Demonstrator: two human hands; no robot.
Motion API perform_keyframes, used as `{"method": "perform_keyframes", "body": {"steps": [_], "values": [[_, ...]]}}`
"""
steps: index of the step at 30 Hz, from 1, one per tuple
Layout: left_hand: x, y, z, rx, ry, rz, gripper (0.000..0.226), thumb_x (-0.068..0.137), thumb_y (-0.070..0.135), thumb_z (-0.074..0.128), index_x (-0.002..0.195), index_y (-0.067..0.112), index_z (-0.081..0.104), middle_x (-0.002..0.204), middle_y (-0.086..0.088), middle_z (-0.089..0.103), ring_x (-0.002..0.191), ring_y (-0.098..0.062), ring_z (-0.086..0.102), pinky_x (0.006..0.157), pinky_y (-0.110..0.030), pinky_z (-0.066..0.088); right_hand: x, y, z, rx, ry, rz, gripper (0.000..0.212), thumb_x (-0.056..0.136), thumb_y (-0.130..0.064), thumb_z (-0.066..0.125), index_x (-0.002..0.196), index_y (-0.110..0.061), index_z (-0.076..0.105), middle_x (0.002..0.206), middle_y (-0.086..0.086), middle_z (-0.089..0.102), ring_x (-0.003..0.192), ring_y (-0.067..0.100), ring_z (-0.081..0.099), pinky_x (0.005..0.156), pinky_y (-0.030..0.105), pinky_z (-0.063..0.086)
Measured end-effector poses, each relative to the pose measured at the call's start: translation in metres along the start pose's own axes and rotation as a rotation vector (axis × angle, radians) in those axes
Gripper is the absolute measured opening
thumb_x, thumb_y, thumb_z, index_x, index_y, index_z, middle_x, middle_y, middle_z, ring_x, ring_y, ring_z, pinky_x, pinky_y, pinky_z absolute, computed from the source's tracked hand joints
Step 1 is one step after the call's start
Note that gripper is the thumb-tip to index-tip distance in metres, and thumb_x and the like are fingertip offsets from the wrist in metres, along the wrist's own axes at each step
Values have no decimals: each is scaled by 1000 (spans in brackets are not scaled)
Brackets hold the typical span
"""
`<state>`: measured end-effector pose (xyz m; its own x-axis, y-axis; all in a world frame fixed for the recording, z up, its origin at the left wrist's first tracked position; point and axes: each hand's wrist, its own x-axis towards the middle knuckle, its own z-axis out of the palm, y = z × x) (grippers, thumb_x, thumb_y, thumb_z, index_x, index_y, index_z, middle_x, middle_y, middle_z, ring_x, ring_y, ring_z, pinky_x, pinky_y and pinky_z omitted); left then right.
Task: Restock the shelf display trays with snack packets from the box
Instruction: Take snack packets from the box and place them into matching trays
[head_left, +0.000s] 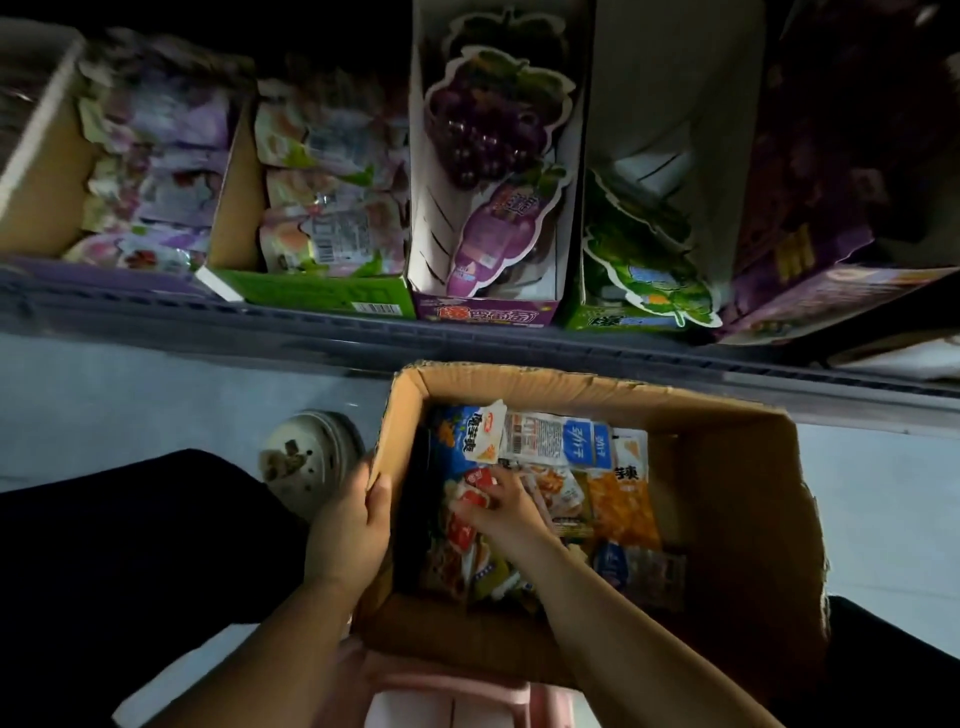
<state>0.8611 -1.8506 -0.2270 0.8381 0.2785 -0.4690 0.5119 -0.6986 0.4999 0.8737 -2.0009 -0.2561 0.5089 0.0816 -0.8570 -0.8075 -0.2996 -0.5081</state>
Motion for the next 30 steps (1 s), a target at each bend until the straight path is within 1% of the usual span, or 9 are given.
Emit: {"method": "perform_keyframes", "body": {"steps": [3,7,12,15,18,20,23,27,30], "values": [[4,-9,-1,-73,-22,-7,34,95,19,40,112,-7,54,103,-27,61,98,-35,56,73,-32,35,11,-7,21,-8,40,-4,81,80,-32,67,143,-21,17,144,3,35,131,22,37,100,29,36],[8,-12,-4,-213,-58,-49,29,95,18,43,100,-7,56,92,-28,61,92,-37,58,77,-39,43,29,-20,46,-254,135,-20,85,79,-42,65,144,-22,14,148,4,23,137,28,20,111,41,25],[11,-15,-6,-276,-96,-71,22,94,19,44,76,11,52,73,-15,56,79,-31,57,75,-38,44,37,-19,46,-567,97,31,70,86,-7,57,143,-21,18,151,13,15,135,33,27,106,42,34],[10,-13,-6,-268,-76,-52,24,94,20,44,90,1,58,84,-23,60,85,-33,58,76,-40,44,31,-10,35,-542,55,24,63,89,4,46,142,-16,20,147,17,24,131,33,36,95,32,44],[8,-12,-5,-240,-70,-33,31,95,21,43,102,-6,56,87,-23,59,92,-37,57,71,-35,38,17,-1,31,-424,-16,31,42,97,-2,34,139,1,29,141,25,36,126,35,38,60,14,44],[8,-11,-6,-202,-77,-28,35,95,23,41,111,-5,54,96,-24,59,96,-35,56,72,-31,36,19,15,34,-363,-28,71,45,95,-5,43,138,0,31,139,22,40,126,34,41,71,15,46],[8,-10,-6,-155,-69,-11,37,95,23,41,115,-6,53,101,-27,59,99,-36,55,73,-31,35,22,26,38,-378,33,145,45,89,-14,56,131,-9,41,126,13,52,116,29,50,96,34,44],[8,-9,-5,-120,-58,2,35,95,22,40,110,-7,54,96,-28,59,95,-37,56,70,-31,35,17,32,22,-368,72,127,38,88,-15,56,125,-8,48,121,12,57,112,26,54,93,29,45],[7,-8,-4,-92,-62,4,39,96,23,39,118,-6,52,108,-27,59,104,-37,54,80,-35,39,11,32,1,-319,87,123,42,87,-16,61,126,-8,48,121,11,58,110,23,56,89,25,45]]}}
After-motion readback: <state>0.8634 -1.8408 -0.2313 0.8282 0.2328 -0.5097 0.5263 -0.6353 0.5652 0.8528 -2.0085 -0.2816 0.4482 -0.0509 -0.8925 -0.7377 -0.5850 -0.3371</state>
